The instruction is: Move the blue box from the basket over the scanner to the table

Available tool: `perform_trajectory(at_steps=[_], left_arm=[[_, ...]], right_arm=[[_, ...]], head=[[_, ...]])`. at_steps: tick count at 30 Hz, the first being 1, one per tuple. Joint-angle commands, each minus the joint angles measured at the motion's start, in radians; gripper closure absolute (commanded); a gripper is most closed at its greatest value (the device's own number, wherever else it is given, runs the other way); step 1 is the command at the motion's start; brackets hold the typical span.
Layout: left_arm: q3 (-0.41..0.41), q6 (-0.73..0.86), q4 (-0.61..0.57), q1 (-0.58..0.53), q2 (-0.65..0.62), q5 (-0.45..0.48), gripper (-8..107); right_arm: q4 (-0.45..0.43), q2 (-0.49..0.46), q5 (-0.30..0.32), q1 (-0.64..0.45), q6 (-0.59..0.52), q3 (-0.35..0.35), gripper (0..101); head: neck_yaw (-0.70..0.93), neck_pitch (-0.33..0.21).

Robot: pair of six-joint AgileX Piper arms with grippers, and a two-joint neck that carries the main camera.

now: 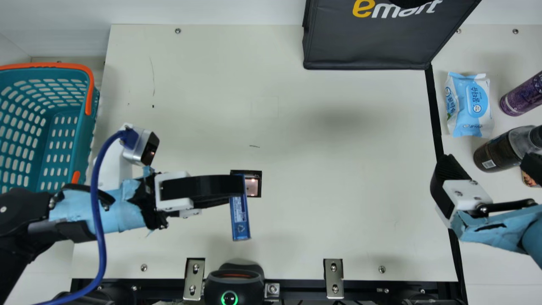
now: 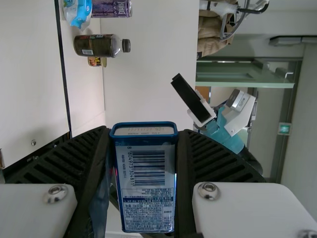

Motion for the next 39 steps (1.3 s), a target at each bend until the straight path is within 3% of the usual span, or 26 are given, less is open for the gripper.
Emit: perform_trajectory(at_steps=[1, 39], left_arm=[[0.002, 0.001, -0.004, 0.003, 0.003, 0.000, 107], [0.006, 0.002, -0.005, 0.022, 0.008, -0.002, 107]], right_arm=[[0.000, 0.000, 0.000, 0.000, 0.000, 0.000, 6], [0.000, 0.001, -0.001, 0.000, 0.000, 0.000, 6]], head=[[0.000, -0.030], [0.000, -0.030]])
